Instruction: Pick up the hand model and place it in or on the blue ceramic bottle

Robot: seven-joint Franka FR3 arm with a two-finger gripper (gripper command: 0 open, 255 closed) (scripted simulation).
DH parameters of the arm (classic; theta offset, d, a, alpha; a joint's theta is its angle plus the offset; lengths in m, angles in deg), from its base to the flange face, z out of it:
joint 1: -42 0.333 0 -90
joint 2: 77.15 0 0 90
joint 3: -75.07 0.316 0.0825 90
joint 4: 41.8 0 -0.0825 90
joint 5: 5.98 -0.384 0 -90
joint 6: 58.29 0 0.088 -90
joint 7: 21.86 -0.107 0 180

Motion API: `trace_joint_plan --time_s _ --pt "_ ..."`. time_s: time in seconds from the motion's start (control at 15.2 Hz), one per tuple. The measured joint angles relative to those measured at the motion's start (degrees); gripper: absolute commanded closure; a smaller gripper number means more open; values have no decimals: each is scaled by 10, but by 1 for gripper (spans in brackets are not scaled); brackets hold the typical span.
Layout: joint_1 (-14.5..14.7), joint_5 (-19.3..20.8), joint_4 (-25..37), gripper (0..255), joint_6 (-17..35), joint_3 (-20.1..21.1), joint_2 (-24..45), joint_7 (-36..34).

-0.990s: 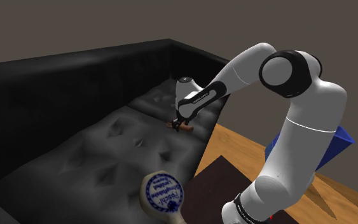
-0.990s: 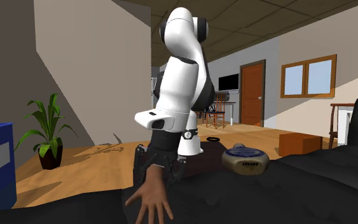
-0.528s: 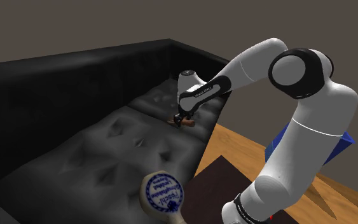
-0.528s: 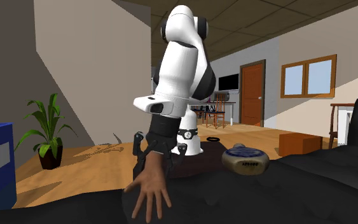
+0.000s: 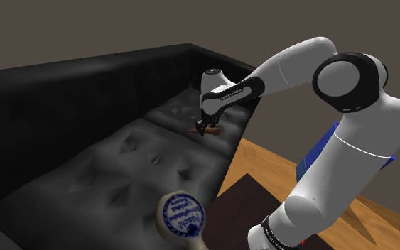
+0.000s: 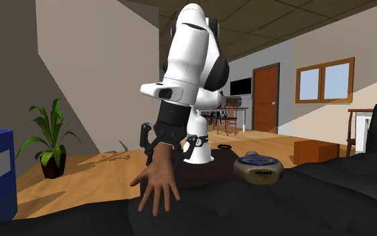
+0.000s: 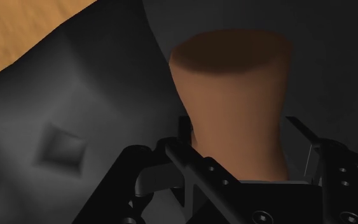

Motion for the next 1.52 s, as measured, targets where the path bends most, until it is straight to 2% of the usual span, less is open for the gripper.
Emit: trace_joint_plan --time_s 1.32,1.52 --pt "3 -35 52 255 -136 7 -89 47" --pt "14 -39 19 255 -142 17 -123 28"
